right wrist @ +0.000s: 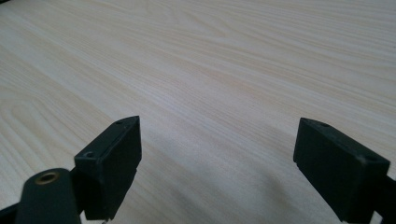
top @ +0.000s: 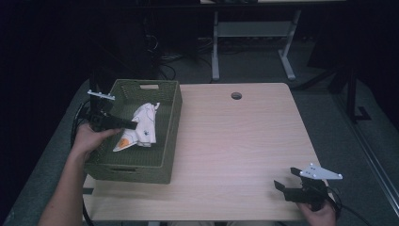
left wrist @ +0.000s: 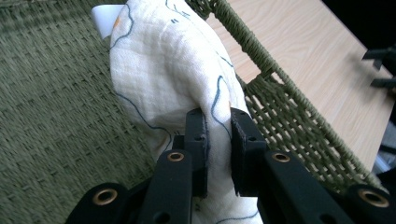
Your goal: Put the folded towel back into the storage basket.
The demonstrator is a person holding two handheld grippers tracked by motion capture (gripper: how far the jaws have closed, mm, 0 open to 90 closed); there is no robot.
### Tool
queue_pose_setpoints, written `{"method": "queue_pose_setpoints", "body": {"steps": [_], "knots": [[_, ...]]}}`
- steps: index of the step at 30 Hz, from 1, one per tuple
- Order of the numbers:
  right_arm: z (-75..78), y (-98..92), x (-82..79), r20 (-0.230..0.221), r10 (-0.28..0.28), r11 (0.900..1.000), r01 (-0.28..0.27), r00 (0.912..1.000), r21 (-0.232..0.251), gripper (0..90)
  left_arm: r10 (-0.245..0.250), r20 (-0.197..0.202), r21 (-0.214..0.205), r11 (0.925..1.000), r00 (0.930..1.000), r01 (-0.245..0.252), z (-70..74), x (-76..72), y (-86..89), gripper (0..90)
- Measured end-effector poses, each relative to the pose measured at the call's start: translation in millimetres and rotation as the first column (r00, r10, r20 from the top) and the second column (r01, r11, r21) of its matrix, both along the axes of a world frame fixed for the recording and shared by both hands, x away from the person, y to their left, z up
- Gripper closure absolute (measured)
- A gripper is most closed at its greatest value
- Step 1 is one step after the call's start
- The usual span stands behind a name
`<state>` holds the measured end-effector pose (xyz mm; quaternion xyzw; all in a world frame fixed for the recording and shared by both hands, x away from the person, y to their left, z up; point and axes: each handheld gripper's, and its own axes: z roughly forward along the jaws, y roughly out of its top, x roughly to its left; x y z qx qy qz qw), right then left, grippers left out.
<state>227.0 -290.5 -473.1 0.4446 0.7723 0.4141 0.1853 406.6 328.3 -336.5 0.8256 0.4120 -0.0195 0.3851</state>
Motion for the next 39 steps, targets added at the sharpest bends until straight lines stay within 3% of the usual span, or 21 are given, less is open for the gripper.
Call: {"method": "queue_pose_setpoints", "body": {"steps": [2,5,7,8,12,15,28,39], "knots": [[-0.6,0.6,0.5,-0.001,0.002,1.0,-0.002,1.0,-0.002,14.9,-0.04,0.041,0.035,0.9986,0.9984,0.039,3.6,1.4,-1.5,79.1],[-1.4,2.5,1.6,-0.01,0.01,0.9999,-0.01,0.9999,-0.011,14.9,-0.066,0.069,0.052,0.9967,0.9954,0.062,7.5,5.4,-2.5,77.5],[-1.8,3.9,2.1,-0.012,0.01,0.9999,-0.01,0.9999,-0.014,14.9,-0.042,0.088,0.069,0.997,0.9952,0.036,6.9,9.1,-2.5,64.7],[-1.9,4.6,2.3,-0.011,0.012,0.9998,-0.012,0.9999,-0.014,14.9,-0.025,0.076,0.066,0.9976,0.9968,0.02,5.6,11.6,-1.0,58.0],[-1.5,6.1,2.1,-0.009,0.017,0.9997,-0.017,0.9998,-0.019,14.9,0.011,0.036,0.091,0.9957,0.9993,-0.014,0.3,15.2,1.9,53.1],[-1.8,6.4,2.1,-0.01,0.017,0.9997,-0.017,0.9998,-0.019,14.9,0.008,0.03,0.11,0.9938,0.9995,-0.011,-0.3,13.6,0.1,52.6],[-1.3,8.5,2.2,-0.004,0.037,0.9991,-0.037,0.9993,-0.021,14.9,-0.014,0.036,0.133,0.9911,0.9993,0.009,2.7,6.1,-16.6,51.5],[-0.4,10.2,2.2,-0.005,0.038,0.9989,-0.038,0.9993,-0.025,14.9,-0.009,0.062,0.107,0.9943,0.998,0.003,11.7,-3.6,-17.0,49.3]]}}
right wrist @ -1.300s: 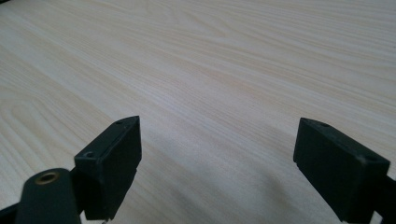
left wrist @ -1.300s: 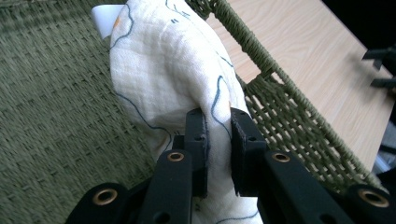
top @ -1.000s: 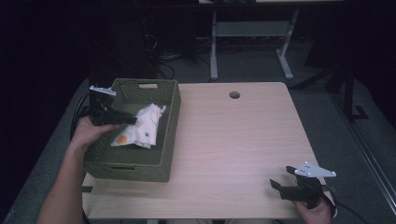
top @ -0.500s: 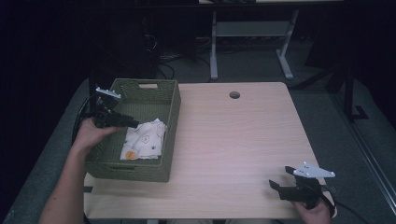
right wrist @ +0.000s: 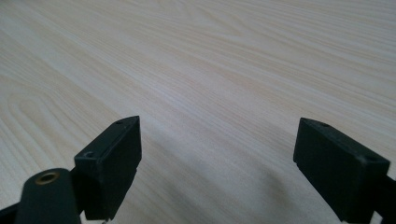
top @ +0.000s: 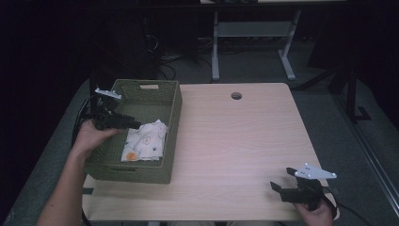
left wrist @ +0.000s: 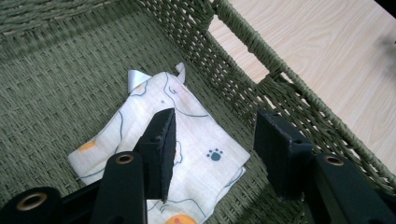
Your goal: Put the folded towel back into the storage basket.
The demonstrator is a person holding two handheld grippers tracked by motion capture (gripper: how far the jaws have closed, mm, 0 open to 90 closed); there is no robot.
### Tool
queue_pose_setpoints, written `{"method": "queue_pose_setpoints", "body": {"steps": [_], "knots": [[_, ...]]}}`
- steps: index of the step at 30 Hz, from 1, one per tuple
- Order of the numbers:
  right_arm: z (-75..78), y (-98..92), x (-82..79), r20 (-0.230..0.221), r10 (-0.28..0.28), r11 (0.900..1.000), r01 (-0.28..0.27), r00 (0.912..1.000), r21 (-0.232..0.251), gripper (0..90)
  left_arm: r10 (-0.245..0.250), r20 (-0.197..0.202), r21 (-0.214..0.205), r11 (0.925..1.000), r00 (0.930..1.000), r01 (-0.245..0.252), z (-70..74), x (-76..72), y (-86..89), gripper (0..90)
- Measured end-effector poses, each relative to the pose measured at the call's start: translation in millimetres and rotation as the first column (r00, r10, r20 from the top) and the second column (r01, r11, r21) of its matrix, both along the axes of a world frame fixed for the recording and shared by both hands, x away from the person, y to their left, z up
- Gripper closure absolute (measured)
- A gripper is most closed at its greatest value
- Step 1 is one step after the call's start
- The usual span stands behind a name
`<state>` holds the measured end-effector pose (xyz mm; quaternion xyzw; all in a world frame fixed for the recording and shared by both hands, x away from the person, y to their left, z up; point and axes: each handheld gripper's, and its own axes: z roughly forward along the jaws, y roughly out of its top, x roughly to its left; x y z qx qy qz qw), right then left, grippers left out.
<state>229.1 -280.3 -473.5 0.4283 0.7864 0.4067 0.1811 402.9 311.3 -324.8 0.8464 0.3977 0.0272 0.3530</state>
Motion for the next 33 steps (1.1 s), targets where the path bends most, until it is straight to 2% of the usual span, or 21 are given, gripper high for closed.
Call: {"method": "queue_pose_setpoints", "body": {"steps": [7,14,23,33], "knots": [[-0.6,3.8,0.1,0.0,0.009,0.9999,-0.009,1.0,-0.014,14.9,0.017,0.014,-0.039,0.9991,0.9998,-0.017,-2.5,-8.3,0.1,44.9],[1.5,4.5,-1.0,0.01,0.009,0.9998,-0.008,0.9999,-0.016,14.9,0.004,0.018,-0.043,0.9991,0.9998,-0.003,-4.9,-13.7,-8.2,43.8],[1.3,3.9,-0.8,0.007,0.009,0.9998,-0.009,0.9999,-0.015,14.9,-0.017,0.055,-0.053,0.9984,0.9983,0.02,-0.9,-17.5,-26.4,38.0],[1.7,3.7,-1.5,0.007,0.006,0.9999,-0.006,1.0,-0.012,14.9,-0.039,0.078,-0.047,0.998,0.9962,0.042,5.2,-21.1,-44.7,36.3]]}}
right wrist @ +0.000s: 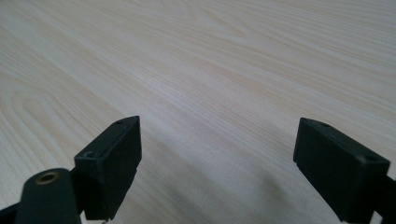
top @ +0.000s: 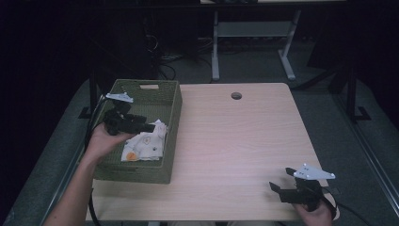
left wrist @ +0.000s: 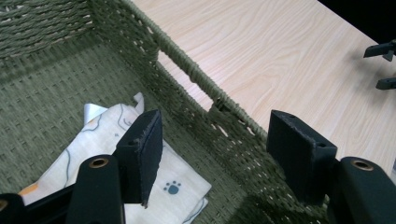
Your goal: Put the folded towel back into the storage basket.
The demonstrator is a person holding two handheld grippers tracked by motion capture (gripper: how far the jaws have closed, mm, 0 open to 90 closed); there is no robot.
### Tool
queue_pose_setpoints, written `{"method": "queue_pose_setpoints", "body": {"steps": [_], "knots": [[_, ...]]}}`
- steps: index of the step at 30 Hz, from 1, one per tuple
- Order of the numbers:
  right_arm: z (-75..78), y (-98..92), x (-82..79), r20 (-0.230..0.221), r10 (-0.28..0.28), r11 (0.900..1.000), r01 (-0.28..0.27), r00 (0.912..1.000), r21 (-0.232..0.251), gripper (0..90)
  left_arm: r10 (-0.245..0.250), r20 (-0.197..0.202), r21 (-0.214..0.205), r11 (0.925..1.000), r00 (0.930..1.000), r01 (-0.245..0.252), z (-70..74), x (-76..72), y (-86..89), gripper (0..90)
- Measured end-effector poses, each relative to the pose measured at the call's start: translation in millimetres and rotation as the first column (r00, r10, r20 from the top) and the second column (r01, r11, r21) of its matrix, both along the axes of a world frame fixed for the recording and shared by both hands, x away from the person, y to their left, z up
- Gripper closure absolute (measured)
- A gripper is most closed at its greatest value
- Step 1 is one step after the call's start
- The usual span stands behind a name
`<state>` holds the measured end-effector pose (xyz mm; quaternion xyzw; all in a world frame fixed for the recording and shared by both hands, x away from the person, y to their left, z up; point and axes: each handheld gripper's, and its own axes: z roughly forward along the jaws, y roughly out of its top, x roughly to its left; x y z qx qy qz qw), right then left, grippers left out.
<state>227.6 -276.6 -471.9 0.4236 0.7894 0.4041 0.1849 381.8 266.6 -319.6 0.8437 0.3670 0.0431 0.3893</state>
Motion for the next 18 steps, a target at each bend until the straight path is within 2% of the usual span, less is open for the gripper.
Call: {"method": "queue_pose_setpoints", "body": {"steps": [18], "knots": [[0.1,1.0,-0.2,0.002,0.006,1.0,-0.006,1.0,-0.006,14.9,-0.025,0.006,-0.003,0.9997,0.9997,0.025,4.7,-1.0,-16.6,34.8]]}}
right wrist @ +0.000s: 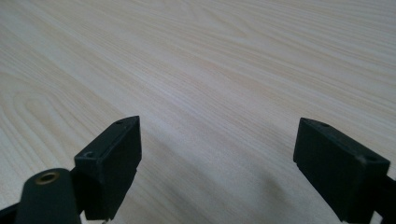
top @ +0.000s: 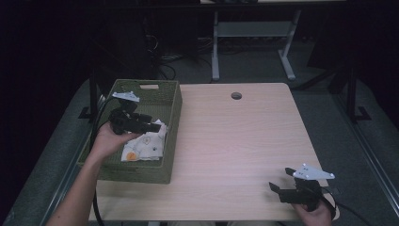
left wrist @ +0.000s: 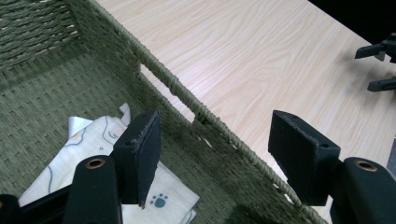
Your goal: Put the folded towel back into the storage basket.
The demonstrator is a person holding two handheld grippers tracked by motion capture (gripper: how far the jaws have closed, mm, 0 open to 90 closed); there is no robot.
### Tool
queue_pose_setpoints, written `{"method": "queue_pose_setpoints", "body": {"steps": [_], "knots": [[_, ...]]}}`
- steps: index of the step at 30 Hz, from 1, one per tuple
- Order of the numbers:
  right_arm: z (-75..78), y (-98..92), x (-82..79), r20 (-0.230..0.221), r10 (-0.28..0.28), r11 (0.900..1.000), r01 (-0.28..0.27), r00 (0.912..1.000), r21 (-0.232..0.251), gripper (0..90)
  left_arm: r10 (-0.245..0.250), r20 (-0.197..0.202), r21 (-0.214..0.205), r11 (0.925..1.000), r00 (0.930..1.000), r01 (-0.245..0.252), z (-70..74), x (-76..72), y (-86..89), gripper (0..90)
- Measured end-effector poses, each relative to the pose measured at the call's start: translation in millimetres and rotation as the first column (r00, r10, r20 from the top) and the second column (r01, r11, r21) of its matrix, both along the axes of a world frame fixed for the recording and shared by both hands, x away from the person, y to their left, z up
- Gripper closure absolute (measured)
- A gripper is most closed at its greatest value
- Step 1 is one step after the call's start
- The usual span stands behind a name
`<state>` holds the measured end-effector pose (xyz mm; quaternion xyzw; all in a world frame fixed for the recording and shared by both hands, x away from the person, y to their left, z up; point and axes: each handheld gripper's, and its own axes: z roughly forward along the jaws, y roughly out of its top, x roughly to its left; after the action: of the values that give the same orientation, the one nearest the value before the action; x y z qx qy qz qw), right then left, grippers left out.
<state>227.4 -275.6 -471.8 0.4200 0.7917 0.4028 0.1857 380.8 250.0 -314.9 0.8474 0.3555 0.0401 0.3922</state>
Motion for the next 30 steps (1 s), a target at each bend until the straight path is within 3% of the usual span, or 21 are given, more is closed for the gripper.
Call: {"method": "queue_pose_setpoints", "body": {"steps": [30], "knots": [[2.5,-1.7,-2.1,0.007,-0.004,1.0,0.004,1.0,0.009,14.9,-0.06,0.019,-0.004,0.9982,0.998,0.06,7.0,-9.1,-40.7,29.9]]}}
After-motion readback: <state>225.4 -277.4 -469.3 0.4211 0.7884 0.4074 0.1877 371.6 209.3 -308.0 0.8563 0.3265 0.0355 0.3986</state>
